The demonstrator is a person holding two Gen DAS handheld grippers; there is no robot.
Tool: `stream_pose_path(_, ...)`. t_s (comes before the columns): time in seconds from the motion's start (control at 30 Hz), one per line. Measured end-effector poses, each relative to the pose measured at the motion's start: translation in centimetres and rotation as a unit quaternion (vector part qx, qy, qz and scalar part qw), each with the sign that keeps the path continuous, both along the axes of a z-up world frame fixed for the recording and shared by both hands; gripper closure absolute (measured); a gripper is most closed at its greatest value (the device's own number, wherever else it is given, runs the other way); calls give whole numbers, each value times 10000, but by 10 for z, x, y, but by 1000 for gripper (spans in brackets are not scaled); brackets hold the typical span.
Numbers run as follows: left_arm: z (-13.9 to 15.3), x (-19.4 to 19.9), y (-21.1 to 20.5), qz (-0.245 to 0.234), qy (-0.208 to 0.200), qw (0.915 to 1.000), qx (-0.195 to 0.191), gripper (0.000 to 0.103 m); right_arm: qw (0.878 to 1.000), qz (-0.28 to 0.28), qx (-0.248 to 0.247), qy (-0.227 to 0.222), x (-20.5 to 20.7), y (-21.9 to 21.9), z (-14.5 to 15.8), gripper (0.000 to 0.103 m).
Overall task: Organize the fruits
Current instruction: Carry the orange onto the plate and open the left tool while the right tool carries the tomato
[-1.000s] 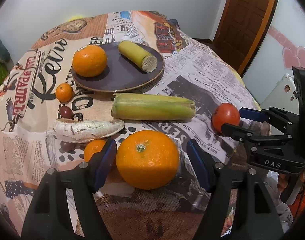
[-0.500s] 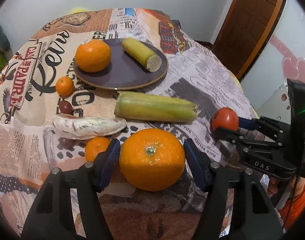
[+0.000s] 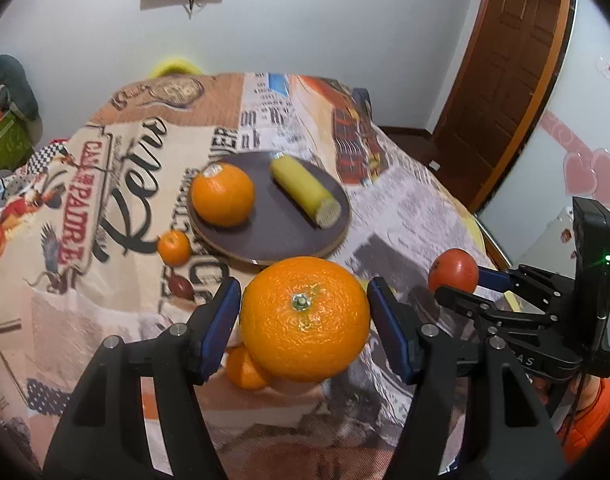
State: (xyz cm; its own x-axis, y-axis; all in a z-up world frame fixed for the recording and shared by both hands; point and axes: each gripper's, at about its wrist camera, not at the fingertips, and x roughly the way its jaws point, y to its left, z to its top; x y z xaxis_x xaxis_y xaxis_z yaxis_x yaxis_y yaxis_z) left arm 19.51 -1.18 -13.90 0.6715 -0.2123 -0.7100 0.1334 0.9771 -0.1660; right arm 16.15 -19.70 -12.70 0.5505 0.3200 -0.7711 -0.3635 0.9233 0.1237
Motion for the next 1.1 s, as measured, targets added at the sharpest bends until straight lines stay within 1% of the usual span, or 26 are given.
stream_pose_path(0.23,10,14,14,162,-141,9998,-21,38,9997,85,70,-228,14,10,17,59)
stream_pose_path(0.37,8,25,22,243,-106,9996,-74,38,9994,152,98,-307,24,17,22,59)
stream_pose_path(0.67,-8,56,28,315,61,9995,-67,38,9990,291,126,-309,48,31,21,59)
stream_pose_path(0.93,-32,86,24,251,432,9987,-86,38,9988,364,127,-303,67,37,18,59)
stream_pose_path(1.1,-40,99,21,244,537,9983,-37,38,9987,378,163,-294,77,37,18,59)
